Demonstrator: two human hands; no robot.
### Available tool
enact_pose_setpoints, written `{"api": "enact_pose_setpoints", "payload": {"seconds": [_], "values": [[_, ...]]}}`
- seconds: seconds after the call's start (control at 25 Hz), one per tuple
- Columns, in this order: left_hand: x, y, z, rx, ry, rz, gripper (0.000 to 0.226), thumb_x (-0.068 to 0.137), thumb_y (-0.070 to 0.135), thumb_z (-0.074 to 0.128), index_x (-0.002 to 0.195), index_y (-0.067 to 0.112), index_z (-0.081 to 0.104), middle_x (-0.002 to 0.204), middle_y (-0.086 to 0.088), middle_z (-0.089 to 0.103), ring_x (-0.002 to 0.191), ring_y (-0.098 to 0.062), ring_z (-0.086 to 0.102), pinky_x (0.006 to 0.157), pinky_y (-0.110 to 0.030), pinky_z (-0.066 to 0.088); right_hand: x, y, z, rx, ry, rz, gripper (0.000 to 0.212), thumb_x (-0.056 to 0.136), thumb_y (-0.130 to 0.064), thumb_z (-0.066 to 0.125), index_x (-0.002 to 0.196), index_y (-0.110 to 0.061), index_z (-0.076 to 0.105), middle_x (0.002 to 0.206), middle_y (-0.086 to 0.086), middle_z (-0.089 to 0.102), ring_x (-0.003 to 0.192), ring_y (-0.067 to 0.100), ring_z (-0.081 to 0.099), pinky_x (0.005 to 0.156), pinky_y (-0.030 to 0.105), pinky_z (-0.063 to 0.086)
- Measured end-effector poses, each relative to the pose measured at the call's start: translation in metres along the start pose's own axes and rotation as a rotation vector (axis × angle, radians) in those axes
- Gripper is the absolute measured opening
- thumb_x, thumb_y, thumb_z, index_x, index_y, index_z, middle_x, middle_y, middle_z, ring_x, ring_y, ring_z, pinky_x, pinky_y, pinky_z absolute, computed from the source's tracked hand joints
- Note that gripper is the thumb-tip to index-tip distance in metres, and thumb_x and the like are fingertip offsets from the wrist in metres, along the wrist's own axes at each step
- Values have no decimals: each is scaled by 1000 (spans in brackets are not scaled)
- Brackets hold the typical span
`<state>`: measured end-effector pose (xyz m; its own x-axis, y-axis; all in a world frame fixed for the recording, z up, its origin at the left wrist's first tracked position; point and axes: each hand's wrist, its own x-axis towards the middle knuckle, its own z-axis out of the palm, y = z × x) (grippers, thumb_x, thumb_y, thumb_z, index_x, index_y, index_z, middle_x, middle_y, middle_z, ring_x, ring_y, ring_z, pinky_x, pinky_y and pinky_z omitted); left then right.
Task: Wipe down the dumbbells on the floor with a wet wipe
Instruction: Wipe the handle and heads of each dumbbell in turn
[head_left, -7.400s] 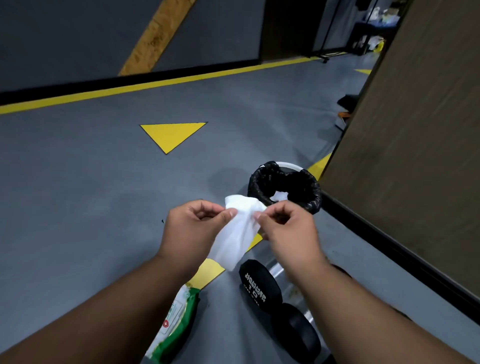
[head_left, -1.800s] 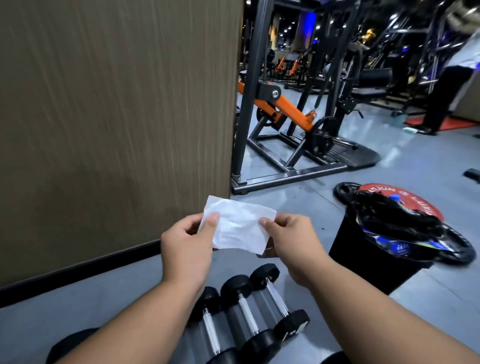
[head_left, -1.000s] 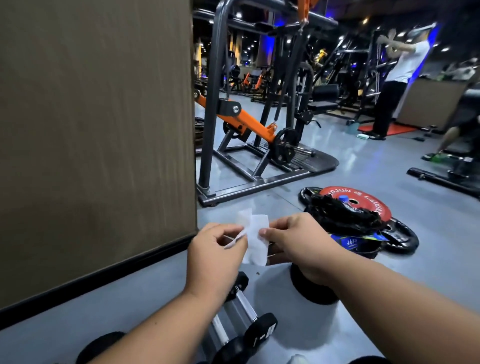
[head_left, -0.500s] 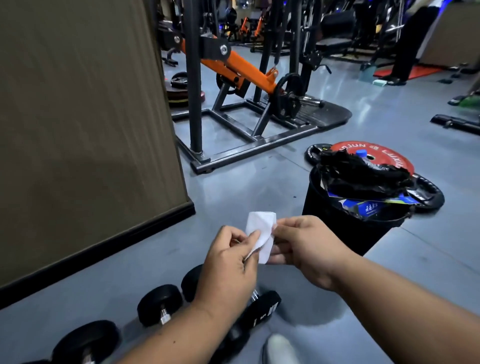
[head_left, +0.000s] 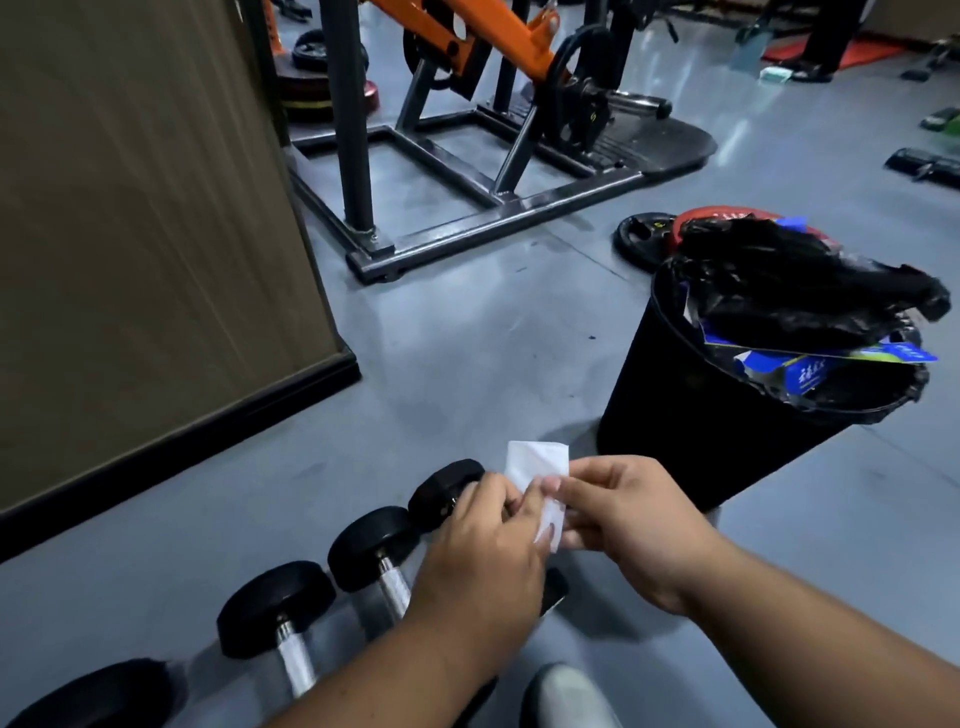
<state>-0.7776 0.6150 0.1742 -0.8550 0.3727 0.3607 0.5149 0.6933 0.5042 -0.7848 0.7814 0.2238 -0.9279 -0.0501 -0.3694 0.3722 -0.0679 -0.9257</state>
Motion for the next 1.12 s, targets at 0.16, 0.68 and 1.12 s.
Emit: {"api": "enact_pose_setpoints", "payload": {"seconds": [0.16,0.68,1.12], "values": [[-7,-15,26,-98,-50,-40,53,99,56,42,132,19,62,103,8,48,95,-13,51,80,-30,52,26,37,-11,-27,69,42,9,94,-4,68,92,3,73,90,32,71,75,35,65,75,44,55],[-24,-65,83,-746,-237,-925,11,81,28,84,79,25,73,69,-4,73,60,-23,66,63,-40,54,64,111,-19,-49,110,246,15,88,-8,75,86,7,71,75,22,72,59,25,65,59,34,52],[-37,-108,91,-632,-228,-1108,13,88,10,76,84,22,77,76,6,76,71,-13,72,77,-36,61,103,157,-18,-568,40,203,24,93,-29,73,79,-9,70,61,-3,61,56,8,50,58,29,41]]}}
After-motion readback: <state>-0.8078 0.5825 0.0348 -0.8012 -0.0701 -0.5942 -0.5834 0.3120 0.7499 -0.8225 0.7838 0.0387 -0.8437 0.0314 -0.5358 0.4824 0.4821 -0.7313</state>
